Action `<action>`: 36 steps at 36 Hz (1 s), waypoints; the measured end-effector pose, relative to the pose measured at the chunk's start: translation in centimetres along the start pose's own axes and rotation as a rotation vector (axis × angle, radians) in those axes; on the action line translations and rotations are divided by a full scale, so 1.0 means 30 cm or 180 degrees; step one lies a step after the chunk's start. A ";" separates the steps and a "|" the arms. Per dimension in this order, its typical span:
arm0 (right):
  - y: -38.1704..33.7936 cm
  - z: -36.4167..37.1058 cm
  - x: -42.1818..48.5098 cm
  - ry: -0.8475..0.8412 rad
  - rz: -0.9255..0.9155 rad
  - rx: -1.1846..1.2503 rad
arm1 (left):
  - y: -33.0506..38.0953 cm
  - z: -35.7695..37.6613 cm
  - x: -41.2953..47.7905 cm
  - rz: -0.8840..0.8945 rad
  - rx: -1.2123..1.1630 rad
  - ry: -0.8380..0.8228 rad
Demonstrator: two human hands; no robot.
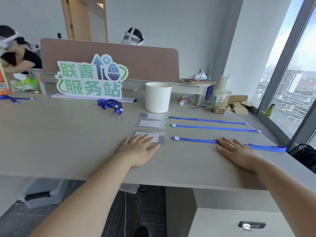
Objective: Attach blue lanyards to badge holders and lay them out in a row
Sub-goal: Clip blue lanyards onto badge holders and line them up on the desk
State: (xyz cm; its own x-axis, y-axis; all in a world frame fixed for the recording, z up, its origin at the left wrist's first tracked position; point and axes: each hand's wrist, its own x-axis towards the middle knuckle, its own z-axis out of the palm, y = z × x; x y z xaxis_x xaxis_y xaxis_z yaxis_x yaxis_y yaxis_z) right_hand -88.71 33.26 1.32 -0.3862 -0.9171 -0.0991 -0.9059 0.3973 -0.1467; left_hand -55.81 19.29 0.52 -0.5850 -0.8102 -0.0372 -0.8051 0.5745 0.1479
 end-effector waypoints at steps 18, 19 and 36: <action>0.092 -0.011 0.136 -0.0025 -0.0111 0.0056 | 0.075 0.006 0.050 -0.0248 0.0124 -0.0077; 0.093 -0.010 0.136 -0.0021 -0.0112 0.0051 | 0.076 0.008 0.050 -0.0253 0.0137 -0.0072; 0.093 -0.010 0.139 0.0010 -0.0170 -0.0097 | 0.074 0.008 0.056 -0.0331 0.0186 -0.0081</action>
State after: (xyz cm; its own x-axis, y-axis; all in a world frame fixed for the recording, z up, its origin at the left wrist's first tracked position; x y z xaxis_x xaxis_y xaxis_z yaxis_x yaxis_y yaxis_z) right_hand -92.90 30.54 0.79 -0.3377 -0.9370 -0.0890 -0.9301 0.3467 -0.1215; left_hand -58.60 19.23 0.54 -0.4997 -0.8630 -0.0744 -0.8654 0.4939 0.0841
